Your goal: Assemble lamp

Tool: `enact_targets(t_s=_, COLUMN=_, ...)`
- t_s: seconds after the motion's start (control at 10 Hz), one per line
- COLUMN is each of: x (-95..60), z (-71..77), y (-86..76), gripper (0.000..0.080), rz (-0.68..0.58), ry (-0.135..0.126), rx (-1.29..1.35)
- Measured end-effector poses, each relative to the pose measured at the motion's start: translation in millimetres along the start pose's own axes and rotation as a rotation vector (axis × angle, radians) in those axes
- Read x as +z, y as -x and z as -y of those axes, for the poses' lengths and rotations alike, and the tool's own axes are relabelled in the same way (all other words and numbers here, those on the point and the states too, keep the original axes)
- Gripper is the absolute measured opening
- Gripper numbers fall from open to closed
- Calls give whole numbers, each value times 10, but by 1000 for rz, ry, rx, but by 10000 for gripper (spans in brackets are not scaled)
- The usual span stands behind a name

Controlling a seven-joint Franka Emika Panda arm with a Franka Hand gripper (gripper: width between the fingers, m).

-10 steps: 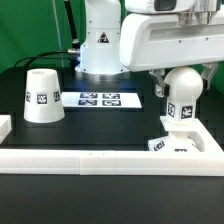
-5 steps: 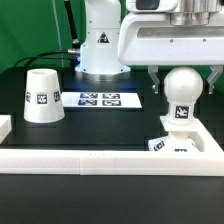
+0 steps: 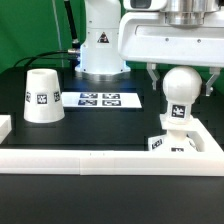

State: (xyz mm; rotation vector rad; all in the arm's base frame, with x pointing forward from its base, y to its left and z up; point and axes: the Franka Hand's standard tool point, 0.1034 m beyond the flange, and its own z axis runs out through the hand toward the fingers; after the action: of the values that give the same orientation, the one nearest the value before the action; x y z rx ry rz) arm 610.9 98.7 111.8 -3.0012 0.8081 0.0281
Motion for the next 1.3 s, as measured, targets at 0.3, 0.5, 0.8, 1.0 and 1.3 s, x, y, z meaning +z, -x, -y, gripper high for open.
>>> enact_targets(t_s=0.3, x=-10, z=-3, y=15, gripper=629, rz=1, ry=1, rx=-7)
enact_targets(t_s=0.5, x=-56, z=-26, y=69, gripper=678, rz=0, ry=1, rx=-81)
enact_targets(t_s=0.8, x=-157, z=-89, y=113, gripper=698, rz=-3, ry=-1, rx=-221)
enact_targets(t_s=1.0, x=-339, z=-148, y=120, gripper=699, rz=-8, ry=-3, rx=-302)
enact_targets(t_s=1.3, x=-589, z=-437, y=174, gripper=699, rz=-31, ry=-9, rx=-285)
